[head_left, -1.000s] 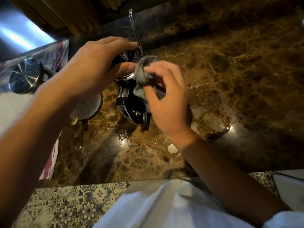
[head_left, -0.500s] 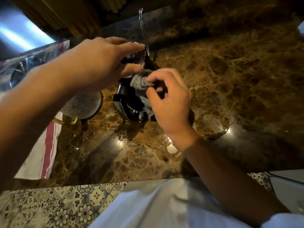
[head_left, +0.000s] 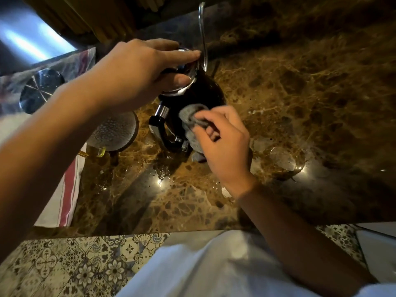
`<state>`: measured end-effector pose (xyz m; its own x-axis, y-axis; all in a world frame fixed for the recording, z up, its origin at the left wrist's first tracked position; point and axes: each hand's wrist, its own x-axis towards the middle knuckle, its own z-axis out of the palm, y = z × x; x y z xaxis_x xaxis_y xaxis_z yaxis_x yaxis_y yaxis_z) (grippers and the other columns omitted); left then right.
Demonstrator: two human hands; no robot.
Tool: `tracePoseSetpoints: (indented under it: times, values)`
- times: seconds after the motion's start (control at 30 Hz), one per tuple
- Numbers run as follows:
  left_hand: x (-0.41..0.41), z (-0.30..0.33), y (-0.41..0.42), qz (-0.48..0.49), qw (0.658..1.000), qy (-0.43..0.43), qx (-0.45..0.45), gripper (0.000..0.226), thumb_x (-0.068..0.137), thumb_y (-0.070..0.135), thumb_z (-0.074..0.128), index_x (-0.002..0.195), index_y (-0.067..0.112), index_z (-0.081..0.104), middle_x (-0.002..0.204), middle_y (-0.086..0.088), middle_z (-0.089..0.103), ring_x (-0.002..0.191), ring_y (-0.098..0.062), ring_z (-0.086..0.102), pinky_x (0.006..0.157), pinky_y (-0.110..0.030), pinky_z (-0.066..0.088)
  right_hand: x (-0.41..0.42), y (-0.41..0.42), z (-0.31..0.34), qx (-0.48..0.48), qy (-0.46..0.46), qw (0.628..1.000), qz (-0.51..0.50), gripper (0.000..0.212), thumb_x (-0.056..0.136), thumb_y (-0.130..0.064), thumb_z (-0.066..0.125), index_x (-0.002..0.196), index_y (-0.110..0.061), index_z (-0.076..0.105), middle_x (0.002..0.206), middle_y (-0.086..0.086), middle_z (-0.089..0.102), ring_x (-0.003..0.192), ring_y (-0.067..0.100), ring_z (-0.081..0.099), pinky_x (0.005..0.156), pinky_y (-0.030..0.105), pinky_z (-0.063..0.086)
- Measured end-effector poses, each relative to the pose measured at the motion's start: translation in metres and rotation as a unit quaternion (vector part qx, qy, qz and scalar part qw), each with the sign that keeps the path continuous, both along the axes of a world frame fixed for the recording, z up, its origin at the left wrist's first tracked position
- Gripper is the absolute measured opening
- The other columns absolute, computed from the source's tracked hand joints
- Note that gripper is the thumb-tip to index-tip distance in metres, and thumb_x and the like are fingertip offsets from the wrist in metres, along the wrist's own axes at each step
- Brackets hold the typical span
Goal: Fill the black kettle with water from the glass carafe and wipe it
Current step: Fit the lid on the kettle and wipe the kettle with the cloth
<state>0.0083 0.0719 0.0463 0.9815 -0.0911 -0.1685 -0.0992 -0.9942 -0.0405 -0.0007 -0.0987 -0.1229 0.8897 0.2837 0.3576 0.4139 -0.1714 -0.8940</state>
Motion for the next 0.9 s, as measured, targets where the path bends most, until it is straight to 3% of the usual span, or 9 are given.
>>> tracePoseSetpoints:
  times: [0.1, 0.23, 0.37, 0.43, 0.53, 0.6, 0.77, 0.9]
  values:
    - [0.005, 0.004, 0.000, -0.009, 0.999, 0.026, -0.016, 0.075, 0.091, 0.066, 0.022, 0.159, 0.039, 0.033, 0.168, -0.008, 0.031, 0.130, -0.037, 0.058, 0.105, -0.054, 0.045, 0.005, 0.016, 0.018, 0.017, -0.057, 0.998, -0.009, 0.021, 0.091, -0.008, 0.073, 0.111, -0.007, 0.078, 0.106, 0.006, 0.065, 0.087, 0.010, 0.062, 0.078, 0.019, 0.054]
    - [0.007, 0.004, -0.001, 0.001, 1.000, 0.024, 0.014, 0.070, 0.093, 0.063, 0.024, 0.160, 0.044, 0.028, 0.168, -0.007, 0.030, 0.128, -0.038, 0.059, 0.103, -0.052, 0.046, -0.009, 0.011, -0.002, -0.056, -0.048, 0.997, -0.011, 0.015, 0.090, -0.010, 0.078, 0.105, -0.011, 0.082, 0.098, 0.006, 0.067, 0.073, 0.021, 0.064, 0.064, 0.040, 0.058]
    - [0.004, -0.001, -0.004, 0.011, 1.000, 0.019, 0.003, 0.072, 0.092, 0.066, 0.021, 0.160, 0.044, 0.027, 0.168, -0.010, 0.030, 0.126, -0.039, 0.061, 0.104, -0.054, 0.047, -0.018, -0.006, -0.022, -0.136, 0.019, 0.990, 0.017, 0.012, 0.090, -0.013, 0.078, 0.101, -0.017, 0.082, 0.094, 0.001, 0.064, 0.070, 0.022, 0.063, 0.061, 0.044, 0.056]
    - [0.003, -0.002, -0.003, 0.018, 1.000, 0.017, -0.008, 0.072, 0.093, 0.068, 0.022, 0.160, 0.044, 0.027, 0.168, -0.010, 0.029, 0.122, -0.037, 0.064, 0.104, -0.054, 0.047, -0.012, -0.013, -0.015, -0.095, 0.014, 0.995, 0.014, 0.013, 0.091, -0.016, 0.077, 0.103, -0.016, 0.080, 0.096, -0.002, 0.064, 0.070, 0.014, 0.062, 0.061, 0.041, 0.057]
    - [0.004, -0.005, 0.000, 0.011, 0.999, 0.019, -0.027, 0.070, 0.094, 0.068, 0.030, 0.159, 0.043, 0.031, 0.168, -0.008, 0.030, 0.113, -0.033, 0.068, 0.100, -0.052, 0.049, 0.008, -0.011, 0.007, 0.013, -0.029, 0.999, -0.020, 0.015, 0.093, -0.018, 0.071, 0.106, -0.014, 0.077, 0.102, -0.004, 0.063, 0.073, 0.002, 0.058, 0.060, 0.023, 0.054]
    - [0.005, -0.004, 0.002, 0.005, 0.999, 0.029, -0.040, 0.070, 0.092, 0.068, 0.033, 0.158, 0.044, 0.033, 0.169, -0.004, 0.029, 0.108, -0.031, 0.069, 0.099, -0.053, 0.049, 0.018, -0.002, 0.017, 0.035, -0.045, 0.998, -0.021, 0.015, 0.092, -0.012, 0.071, 0.107, -0.010, 0.077, 0.104, 0.000, 0.063, 0.076, 0.002, 0.057, 0.063, 0.017, 0.049]
    - [0.004, 0.001, 0.014, -0.016, 0.993, 0.075, -0.088, 0.072, 0.088, 0.066, 0.037, 0.158, 0.048, 0.031, 0.172, 0.008, 0.019, 0.125, -0.018, 0.053, 0.105, -0.047, 0.044, 0.002, 0.000, -0.010, -0.033, -0.090, 0.995, 0.040, 0.011, 0.092, -0.007, 0.075, 0.102, -0.006, 0.078, 0.105, 0.011, 0.065, 0.079, 0.018, 0.065, 0.066, 0.036, 0.057]
    - [0.004, -0.001, 0.019, -0.032, 0.989, 0.074, -0.121, 0.065, 0.091, 0.059, 0.044, 0.154, 0.051, 0.031, 0.171, 0.012, 0.018, 0.128, -0.007, 0.038, 0.101, -0.034, 0.036, -0.015, -0.018, -0.029, -0.064, 0.011, 0.997, 0.034, 0.015, 0.093, -0.008, 0.072, 0.107, -0.011, 0.075, 0.114, 0.000, 0.060, 0.090, 0.020, 0.065, 0.074, 0.046, 0.059]
